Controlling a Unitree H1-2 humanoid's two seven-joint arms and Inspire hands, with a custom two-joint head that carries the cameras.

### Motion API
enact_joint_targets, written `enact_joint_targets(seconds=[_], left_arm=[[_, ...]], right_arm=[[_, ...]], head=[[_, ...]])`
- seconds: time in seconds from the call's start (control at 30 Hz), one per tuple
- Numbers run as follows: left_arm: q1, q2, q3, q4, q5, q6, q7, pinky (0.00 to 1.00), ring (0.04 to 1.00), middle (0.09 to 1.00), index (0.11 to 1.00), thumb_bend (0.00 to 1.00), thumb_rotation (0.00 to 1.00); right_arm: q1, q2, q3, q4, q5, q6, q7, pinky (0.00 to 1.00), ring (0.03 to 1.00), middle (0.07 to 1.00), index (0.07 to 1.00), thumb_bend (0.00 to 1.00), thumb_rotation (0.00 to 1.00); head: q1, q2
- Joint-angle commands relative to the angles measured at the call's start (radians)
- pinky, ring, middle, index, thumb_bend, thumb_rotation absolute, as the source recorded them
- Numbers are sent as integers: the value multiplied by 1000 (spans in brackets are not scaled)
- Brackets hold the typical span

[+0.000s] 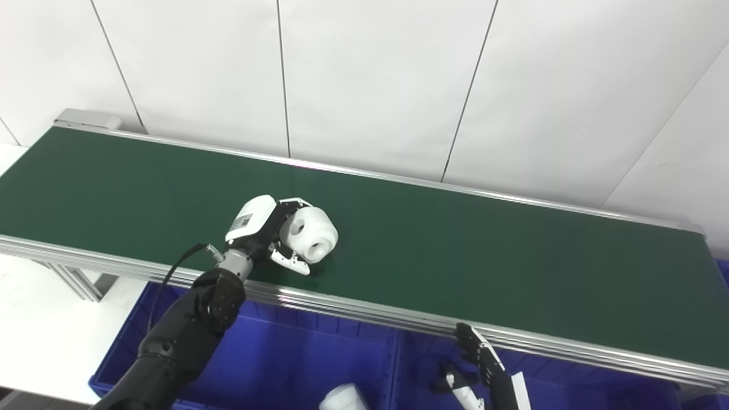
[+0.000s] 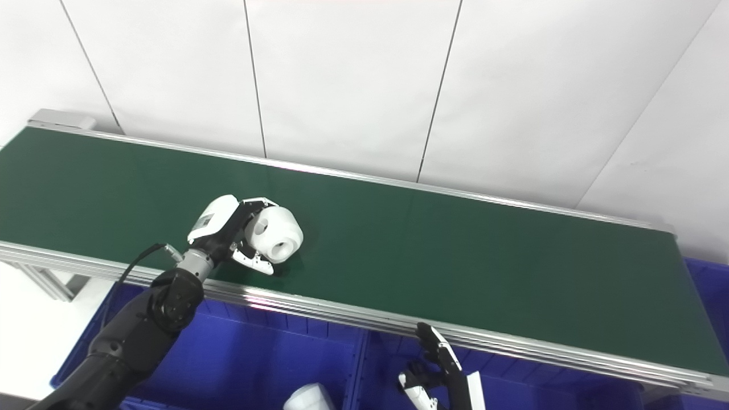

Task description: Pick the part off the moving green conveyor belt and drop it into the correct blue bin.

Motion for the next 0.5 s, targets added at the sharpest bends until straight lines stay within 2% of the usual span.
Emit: enact_joint_targets(seconds=[0.0,0.13,0.2,0.23,0.33,0.47], left_arm=[[-21,3,25,-65,-35,-41,19,428,399,494,543,494,0],[16,8,41,-144,-73,-50,-6,427,403,492,545,494,0],[42,11,45,-188,-88,-49,-19,422,403,492,547,494,0],[61,16,45,-219,-97,-56,-31,420,402,492,547,494,0],[123,27,46,-302,-126,-74,-67,428,411,496,541,495,0],[207,28,42,-364,-140,-115,-92,442,423,500,535,496,0]], right_arm=[[-3,3,-7,-38,-17,-44,-8,804,833,842,853,790,794],[0,10,-14,-49,-24,-45,-4,795,829,839,851,794,800],[3,16,-19,-56,-28,-45,-2,793,827,838,852,795,802],[4,19,-22,-63,-26,-44,3,793,827,838,852,795,802],[7,26,-31,-80,-30,-44,12,791,827,837,849,795,803],[13,33,-49,-105,-41,-44,29,794,830,838,853,788,807]], head=[[-6,12],[-26,43],[-28,46],[-39,62],[-44,78],[-70,114]])
